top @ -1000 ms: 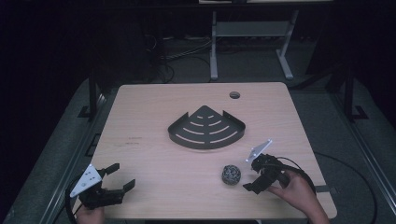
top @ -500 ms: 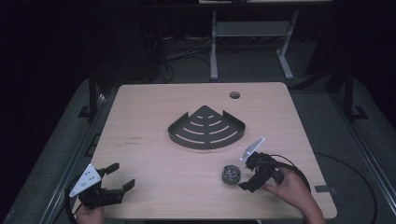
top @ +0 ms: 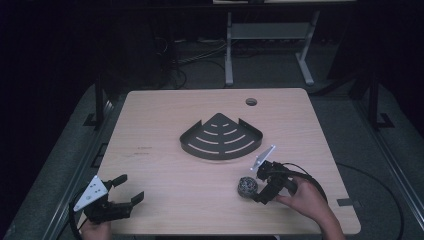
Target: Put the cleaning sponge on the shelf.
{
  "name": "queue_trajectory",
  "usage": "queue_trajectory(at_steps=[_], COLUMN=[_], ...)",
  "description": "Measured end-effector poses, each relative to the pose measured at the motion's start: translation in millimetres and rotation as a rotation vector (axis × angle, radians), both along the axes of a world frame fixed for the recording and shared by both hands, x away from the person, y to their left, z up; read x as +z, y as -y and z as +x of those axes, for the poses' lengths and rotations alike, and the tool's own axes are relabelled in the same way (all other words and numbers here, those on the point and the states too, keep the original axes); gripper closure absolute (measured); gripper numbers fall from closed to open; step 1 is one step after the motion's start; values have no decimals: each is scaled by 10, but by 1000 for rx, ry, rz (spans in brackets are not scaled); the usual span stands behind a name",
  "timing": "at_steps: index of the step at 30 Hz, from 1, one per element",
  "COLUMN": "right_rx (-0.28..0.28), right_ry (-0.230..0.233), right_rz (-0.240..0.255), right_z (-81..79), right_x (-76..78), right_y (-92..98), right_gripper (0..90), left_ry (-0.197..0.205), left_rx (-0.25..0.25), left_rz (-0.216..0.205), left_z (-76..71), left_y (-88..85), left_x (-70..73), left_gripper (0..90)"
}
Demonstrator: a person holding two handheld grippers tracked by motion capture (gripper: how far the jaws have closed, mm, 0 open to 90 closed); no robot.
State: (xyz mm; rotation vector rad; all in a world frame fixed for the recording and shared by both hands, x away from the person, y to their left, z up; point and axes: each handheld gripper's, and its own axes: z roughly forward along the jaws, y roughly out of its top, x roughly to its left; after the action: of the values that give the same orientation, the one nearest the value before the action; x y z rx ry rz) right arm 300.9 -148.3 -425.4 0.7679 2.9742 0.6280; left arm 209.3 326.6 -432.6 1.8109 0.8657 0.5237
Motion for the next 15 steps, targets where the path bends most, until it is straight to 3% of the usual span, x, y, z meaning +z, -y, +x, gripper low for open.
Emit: queue_trajectory(at_steps=[15], right_rx=[34], right_ry=[-21], right_rz=[-20], right_z=[80], right_x=[-38], right_y=[-191], right_gripper=[146], left_ry=[0], left_rx=[1], left_rz=[-4], left_z=[1], left_y=[-10], left_x=[0], left_gripper=[133])
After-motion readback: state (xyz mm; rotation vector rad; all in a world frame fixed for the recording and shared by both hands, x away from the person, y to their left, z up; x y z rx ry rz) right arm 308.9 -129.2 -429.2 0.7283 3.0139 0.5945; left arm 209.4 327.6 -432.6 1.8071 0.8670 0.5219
